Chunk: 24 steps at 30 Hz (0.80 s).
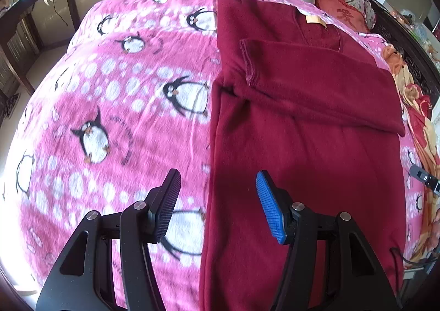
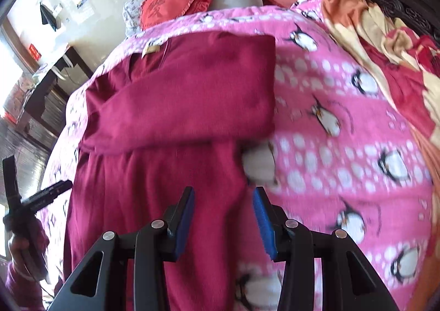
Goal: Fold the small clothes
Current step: 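Open the left tool and withdraw from the folded shirt, then grasp the shirt hem with the right tool while the left tool grasps the hem too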
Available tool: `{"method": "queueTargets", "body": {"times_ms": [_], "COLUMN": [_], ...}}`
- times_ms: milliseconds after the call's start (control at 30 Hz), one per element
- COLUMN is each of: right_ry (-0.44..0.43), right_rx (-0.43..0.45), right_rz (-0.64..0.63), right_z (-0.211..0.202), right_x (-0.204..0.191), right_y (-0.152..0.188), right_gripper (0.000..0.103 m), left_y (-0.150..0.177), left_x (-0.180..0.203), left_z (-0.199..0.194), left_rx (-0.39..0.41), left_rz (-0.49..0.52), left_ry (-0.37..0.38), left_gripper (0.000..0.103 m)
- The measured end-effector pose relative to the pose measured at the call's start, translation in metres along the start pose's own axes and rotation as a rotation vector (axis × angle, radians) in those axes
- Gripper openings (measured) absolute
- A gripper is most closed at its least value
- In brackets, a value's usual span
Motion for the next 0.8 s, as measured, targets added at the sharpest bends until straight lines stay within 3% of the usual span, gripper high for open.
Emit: {"method": "queueTargets", "body": {"times_ms": [233, 267, 300, 333, 500, 667, 733, 800], "right_ry": [-0.057, -0.064, -0.058, -0.022, 0.042, 0.077, -0.025, -0.17], "right_rx": [-0.029, -0.029, -0.03, -0.024, -0.013, 0.039, 0.034, -0.007], "right_rz": [0.06, 0.054, 0.038, -0.006, -0.031, -0.021, 0.004, 0.019], "right_z": [0.015, 0.018, 0.022, 0.023, 0.021, -0.009, -0.019, -0.023], "right_x": [0.009, 0.008, 0.006, 0.003, 0.005, 0.005, -0.003, -0.019], "right_y": [0.033, 0.035, 0.037, 0.038, 0.04, 0.039, 0.044, 0.058], "right_gripper": [0.042, 0.035, 0.013, 0.007, 0.006, 0.006, 0.007, 0.014], "left_y": [0.018, 0.02, 0.022, 0.024, 0.033, 0.047, 0.051, 0.056], "left_x": [-0.012, -0.013, -0.014, -0.015, -0.016, -0.015, -0.014, -0.013], "left_z": [-0.008, -0.01, -0.013, -0.017, -0.028, -0.034, -0.036, -0.038], "left_rx": [-0.012, -0.014, -0.014, -0.01, -0.025, -0.063, -0.065, -0.071], "left_rz": [-0.019, -0.021, -0.024, -0.027, -0.02, -0.022, -0.018, -0.01], "left_ry": [-0.001, -0.002, 0.0, 0.006, 0.036, 0.077, 0.079, 0.08], "left_gripper": [0.057, 0.057, 0.057, 0.057, 0.057, 0.057, 0.057, 0.057]}}
Point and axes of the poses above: each gripper's, at about its wrist camera, not at the fingertips, and z roughly the way its jaws point, x to its right, y to its underside, the point moved 6 cm from there along z, roughly the way its jaws point, and after that the axes turned 5 degrees about -y, right-handed, at the moved point
